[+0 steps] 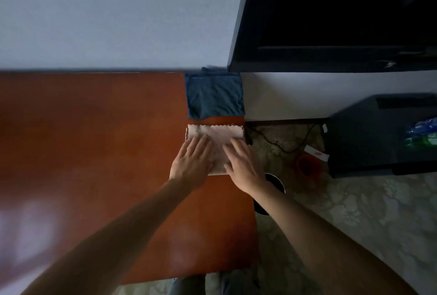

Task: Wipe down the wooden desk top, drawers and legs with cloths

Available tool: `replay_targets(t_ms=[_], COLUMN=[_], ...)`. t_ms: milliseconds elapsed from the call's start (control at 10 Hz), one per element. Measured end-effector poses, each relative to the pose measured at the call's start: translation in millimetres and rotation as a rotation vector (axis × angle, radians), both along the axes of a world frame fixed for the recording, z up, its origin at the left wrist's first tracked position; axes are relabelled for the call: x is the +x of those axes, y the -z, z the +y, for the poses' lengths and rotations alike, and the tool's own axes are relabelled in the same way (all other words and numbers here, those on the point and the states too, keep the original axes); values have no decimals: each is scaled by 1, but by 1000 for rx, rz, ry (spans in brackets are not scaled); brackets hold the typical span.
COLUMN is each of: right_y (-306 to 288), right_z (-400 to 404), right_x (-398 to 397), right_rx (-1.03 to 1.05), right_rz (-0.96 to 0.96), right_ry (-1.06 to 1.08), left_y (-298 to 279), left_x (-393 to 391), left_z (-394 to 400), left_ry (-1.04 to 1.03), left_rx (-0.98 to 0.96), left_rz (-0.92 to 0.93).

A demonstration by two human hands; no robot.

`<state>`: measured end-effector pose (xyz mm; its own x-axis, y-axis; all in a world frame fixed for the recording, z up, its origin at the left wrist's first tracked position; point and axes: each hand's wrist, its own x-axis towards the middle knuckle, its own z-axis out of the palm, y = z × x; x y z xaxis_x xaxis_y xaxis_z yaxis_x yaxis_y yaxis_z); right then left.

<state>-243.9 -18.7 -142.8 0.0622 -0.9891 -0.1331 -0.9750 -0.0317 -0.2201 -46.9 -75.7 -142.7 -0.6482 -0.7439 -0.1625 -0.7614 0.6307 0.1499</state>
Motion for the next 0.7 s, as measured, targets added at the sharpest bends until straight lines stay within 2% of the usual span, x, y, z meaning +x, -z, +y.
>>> replay_targets(t_ms=[100,300,400,500,600,700], right_y=[4,1,-7,-22,-29,-37], right_z=[-10,-24,-14,10,49,87], right_x=[3,-2,-4,1,12,20], right_rx=[36,123,144,202,247,292], right_rz=[-11,-13,-45,-59,-61,75], right_ry=[51,70,173,189,160,108], left_y=[8,4,-7,-25,-32,-34], left_x=[-2,-12,-4,9,34,61], left_z=[-12,-21,-17,0,33,78], left_ry=[-20,-26,-29,-4,-67,-116], left_rx=[105,114,99,126,173,203], left_rz=[-149,-207,-227,-263,-259,-264])
